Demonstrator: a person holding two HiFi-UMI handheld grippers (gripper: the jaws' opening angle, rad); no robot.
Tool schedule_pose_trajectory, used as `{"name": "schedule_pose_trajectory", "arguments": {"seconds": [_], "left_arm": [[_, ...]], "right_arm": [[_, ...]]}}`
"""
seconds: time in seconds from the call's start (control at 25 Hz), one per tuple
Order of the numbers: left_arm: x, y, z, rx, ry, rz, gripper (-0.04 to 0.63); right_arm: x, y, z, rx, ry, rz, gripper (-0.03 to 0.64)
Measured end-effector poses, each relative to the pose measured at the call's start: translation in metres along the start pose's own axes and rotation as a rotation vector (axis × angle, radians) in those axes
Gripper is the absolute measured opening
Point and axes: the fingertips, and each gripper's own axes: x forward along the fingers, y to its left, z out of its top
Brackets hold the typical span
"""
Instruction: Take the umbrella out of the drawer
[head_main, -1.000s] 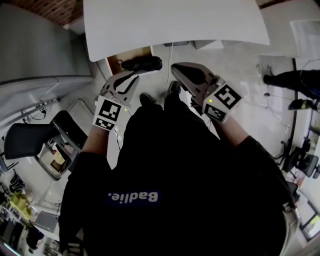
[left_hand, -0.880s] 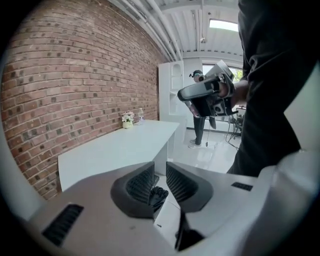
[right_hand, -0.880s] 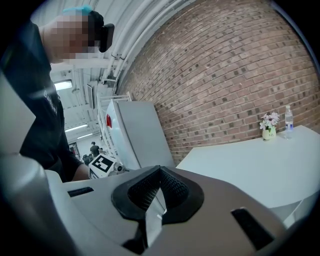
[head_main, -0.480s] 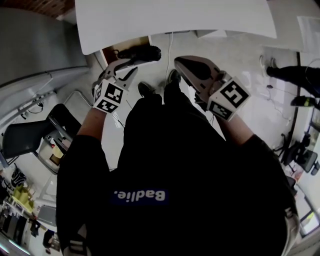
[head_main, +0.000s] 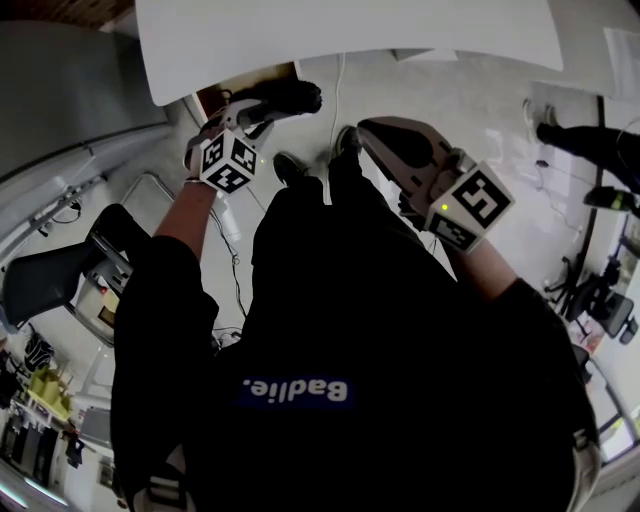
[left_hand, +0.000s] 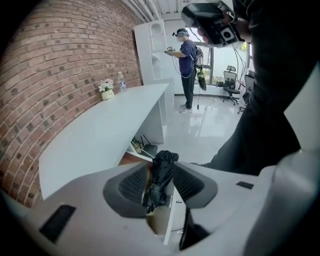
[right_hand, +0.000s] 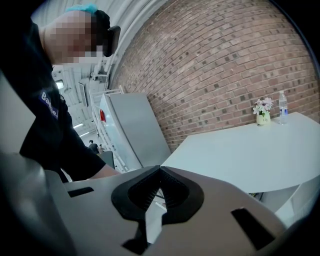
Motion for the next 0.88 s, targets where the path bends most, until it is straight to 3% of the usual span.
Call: {"name": "schedule_pose_trajectory", "arguments": {"seconds": [0.32, 0.88], "left_arm": [[0.06, 0.002, -0.039, 0.013, 0.109, -0.044, 0.187], [0.14, 0.004, -0.094, 0.134, 0.316, -0.119, 0.22]], "right_arm": [[-0.003, -0.022, -0.023, 0.037, 0.048, -0.034, 0.026], [-0.022, -0.056, -0.051, 0.092, 0.103, -0.118, 0.026]]}}
